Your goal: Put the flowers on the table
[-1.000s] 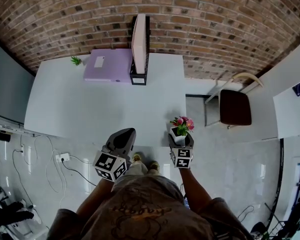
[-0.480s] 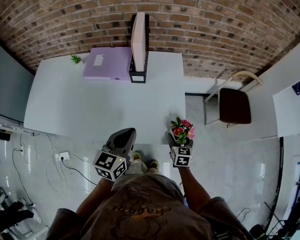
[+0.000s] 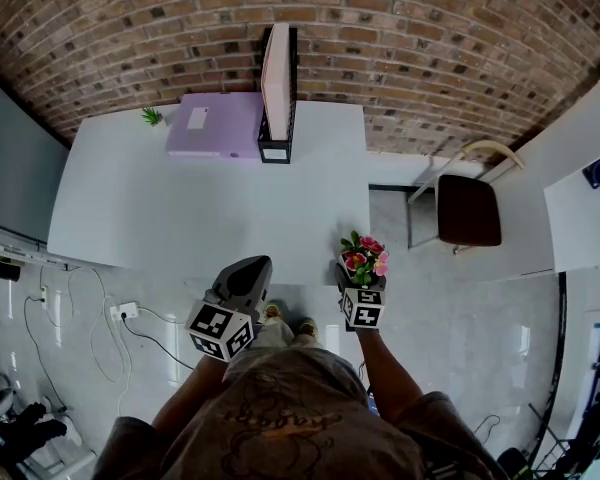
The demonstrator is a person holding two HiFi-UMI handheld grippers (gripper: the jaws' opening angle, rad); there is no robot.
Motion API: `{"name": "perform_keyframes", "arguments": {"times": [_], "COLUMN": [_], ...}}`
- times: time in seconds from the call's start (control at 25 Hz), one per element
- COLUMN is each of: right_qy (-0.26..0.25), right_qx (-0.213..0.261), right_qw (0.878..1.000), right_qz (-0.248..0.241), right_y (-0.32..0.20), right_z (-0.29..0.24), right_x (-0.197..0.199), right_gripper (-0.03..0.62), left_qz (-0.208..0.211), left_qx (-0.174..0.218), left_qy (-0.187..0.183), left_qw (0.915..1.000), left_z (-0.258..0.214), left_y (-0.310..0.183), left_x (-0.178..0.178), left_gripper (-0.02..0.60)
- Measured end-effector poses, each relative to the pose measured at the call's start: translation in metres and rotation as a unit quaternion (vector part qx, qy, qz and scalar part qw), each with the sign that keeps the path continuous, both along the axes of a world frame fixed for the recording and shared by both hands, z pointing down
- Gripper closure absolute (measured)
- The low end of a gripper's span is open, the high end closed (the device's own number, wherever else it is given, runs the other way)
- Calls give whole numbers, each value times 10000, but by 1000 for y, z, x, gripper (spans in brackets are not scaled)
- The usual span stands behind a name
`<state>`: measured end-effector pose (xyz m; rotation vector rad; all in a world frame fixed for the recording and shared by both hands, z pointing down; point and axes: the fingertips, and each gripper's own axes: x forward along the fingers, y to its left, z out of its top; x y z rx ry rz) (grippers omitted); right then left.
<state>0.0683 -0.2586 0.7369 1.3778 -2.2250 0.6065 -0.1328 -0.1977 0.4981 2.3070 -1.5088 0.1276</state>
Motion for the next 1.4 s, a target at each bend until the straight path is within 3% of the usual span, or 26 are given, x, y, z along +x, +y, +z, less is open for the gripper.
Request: {"name": "perform_keyframes", "arguments": {"times": [0.48,0.68,1.04,1.4], "right_qy": [-320,-399,-753,-1187], "right_qx": [32,128,332,862], "right_qw": [9995,9990,9965,9890], "right_qz": [-78,-163,136,176], "right_y": [15,26,44,55], "right_z": [-14,-29,-74,-152], "right_x": [2,4,38,48], "right_gripper": [171,171,170,201], "left_qz": [169,450,974,1064], "left_qx": [-11,-27,4,77], "left_qy": [52,104,221,308], "left_qw": [9998,9989,9950,9938], "left_z": [1,6,8,0], "left_y": [6,4,-5,-6], "left_x": [15,31,71,76], "left_gripper": [560,560,561,560]}}
